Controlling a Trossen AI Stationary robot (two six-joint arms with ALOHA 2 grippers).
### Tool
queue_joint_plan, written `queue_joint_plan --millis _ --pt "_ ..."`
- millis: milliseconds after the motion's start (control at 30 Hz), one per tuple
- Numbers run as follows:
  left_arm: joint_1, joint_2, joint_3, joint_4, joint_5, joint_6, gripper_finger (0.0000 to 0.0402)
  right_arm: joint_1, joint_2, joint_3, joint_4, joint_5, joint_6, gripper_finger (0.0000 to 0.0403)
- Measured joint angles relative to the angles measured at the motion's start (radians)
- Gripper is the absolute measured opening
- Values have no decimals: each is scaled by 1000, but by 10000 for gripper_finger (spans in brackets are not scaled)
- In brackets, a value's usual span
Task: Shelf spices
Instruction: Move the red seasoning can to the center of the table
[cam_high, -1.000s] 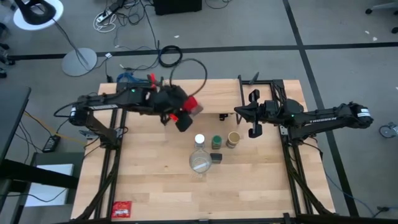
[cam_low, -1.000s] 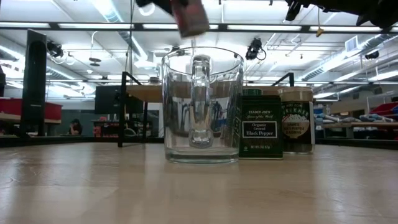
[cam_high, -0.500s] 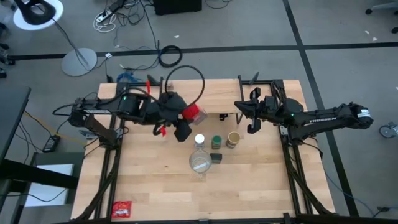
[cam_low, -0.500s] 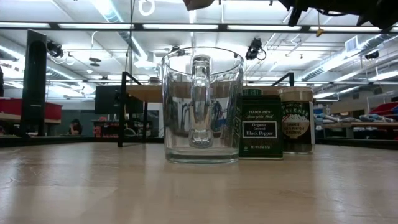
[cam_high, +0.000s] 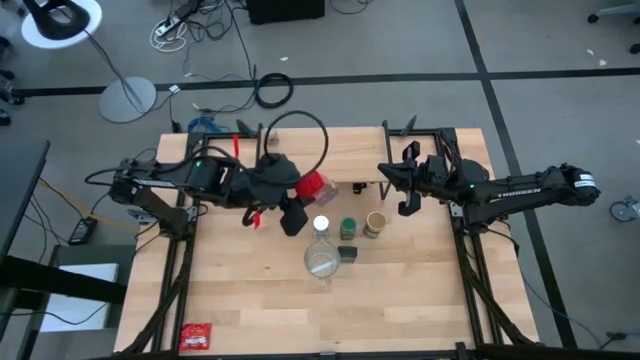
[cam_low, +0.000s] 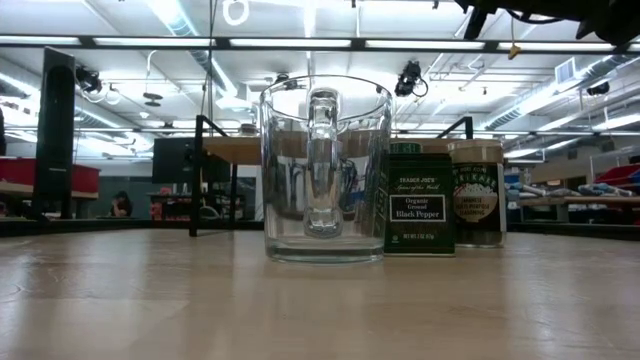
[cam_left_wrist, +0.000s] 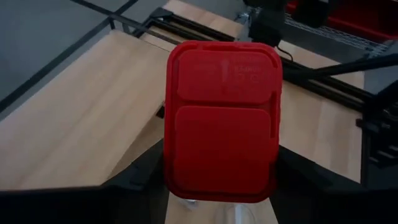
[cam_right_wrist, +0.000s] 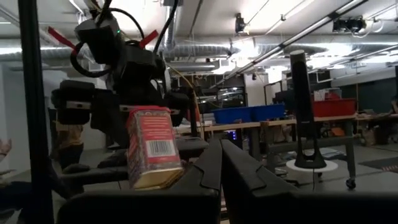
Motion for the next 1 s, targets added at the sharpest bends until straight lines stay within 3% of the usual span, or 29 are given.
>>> queue_joint_plan --millis 100,367,667,1000 --pt "10 0 0 27 2 27 206 0 0 0 4 0 0 3" --pt "37 21 0 5 -25 312 206 5 0 0 22 -1 0 3" --pt "34 162 -1 29 343 547 206 18 0 0 34 -4 -39 3" --pt "30 343 -1 214 657 547 206 18 0 0 39 -6 -70 3"
